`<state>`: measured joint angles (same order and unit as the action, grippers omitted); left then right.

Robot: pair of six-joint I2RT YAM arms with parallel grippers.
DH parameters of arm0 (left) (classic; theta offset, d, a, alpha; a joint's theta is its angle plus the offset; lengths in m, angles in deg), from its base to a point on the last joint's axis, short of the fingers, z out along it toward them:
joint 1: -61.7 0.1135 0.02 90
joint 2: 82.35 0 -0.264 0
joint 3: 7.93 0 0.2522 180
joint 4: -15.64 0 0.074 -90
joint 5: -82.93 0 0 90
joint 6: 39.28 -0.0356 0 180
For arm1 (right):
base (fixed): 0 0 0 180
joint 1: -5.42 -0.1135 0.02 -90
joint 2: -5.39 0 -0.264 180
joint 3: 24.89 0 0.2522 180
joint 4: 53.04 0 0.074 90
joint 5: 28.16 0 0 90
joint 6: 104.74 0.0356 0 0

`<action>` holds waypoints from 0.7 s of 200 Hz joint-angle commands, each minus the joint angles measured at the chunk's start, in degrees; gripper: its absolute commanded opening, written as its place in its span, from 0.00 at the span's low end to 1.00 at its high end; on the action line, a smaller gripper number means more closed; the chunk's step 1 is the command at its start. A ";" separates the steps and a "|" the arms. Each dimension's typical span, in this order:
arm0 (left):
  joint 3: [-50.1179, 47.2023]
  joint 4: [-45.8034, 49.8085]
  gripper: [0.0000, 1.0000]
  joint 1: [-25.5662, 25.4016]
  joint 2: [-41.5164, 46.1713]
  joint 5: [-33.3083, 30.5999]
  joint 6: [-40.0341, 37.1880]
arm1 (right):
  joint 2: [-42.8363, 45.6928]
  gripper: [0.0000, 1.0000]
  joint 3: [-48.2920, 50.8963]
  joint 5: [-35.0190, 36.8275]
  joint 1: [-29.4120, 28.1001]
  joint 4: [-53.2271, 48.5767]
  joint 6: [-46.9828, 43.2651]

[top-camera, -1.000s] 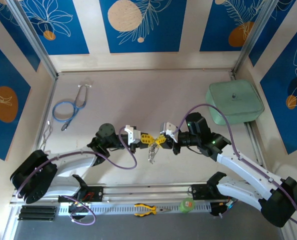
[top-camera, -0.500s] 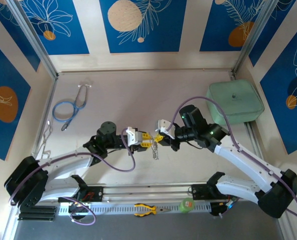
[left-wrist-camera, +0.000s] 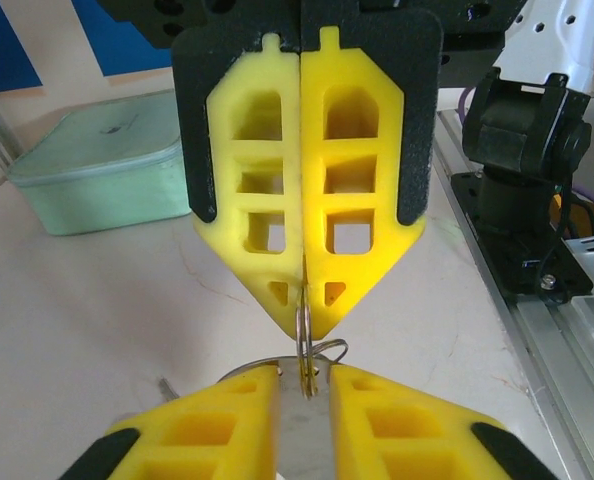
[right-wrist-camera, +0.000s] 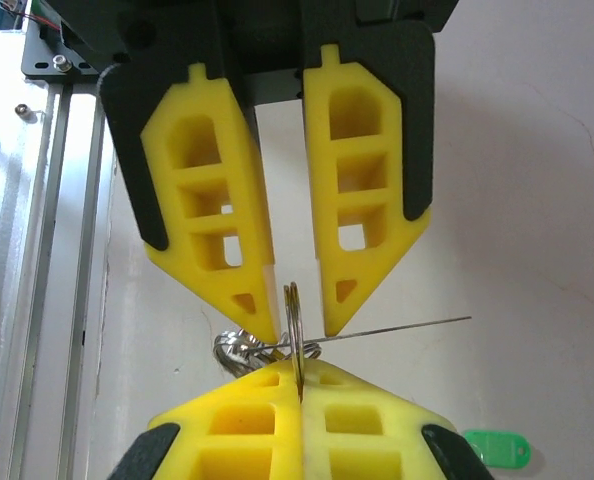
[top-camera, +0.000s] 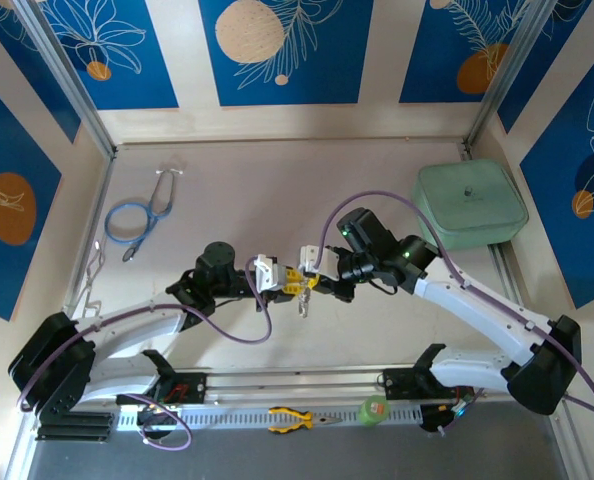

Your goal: Put the keys on the keyring

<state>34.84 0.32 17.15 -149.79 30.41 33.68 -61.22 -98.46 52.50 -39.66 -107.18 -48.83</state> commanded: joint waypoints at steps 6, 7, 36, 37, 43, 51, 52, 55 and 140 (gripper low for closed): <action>1.76 -0.67 0.18 -0.39 0.12 1.65 -0.50 | -0.65 0.00 -1.98 0.01 -1.01 -1.18 -1.07; 1.76 -0.74 0.18 -0.37 0.07 1.69 -0.43 | -0.68 0.00 -1.98 0.02 -1.04 -1.14 -1.07; 1.59 -1.56 0.17 -0.44 0.14 1.63 0.12 | -1.41 0.00 -1.79 1.31 -1.49 -1.88 -1.22; 1.58 -1.58 0.17 -0.44 0.13 1.64 0.14 | -1.46 0.00 -1.80 1.37 -1.50 -1.89 -1.23; 1.50 -1.51 0.14 -0.37 0.12 1.73 0.16 | -1.51 0.00 -1.71 1.61 -1.50 -1.98 -1.17; 1.51 -1.57 0.09 -0.40 0.12 1.80 0.14 | -1.50 0.00 -1.65 1.61 -1.50 -2.07 -0.95; 1.50 -1.54 0.09 -0.42 0.12 1.81 0.15 | -1.50 0.00 -1.64 1.61 -1.50 -2.07 -0.92; 1.50 -1.51 0.07 -0.44 0.19 1.81 0.15 | -1.39 0.00 -1.63 1.48 -1.46 -1.98 -0.81; -1.58 -11.37 0.00 -0.40 -0.16 3.18 2.50 | 14.24 0.34 16.55 -17.39 9.09 18.46 17.10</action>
<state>34.38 -4.31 17.15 -149.79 31.13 34.55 -48.13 -85.83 42.18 -30.39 -95.90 -38.03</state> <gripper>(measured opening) 0.064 0.335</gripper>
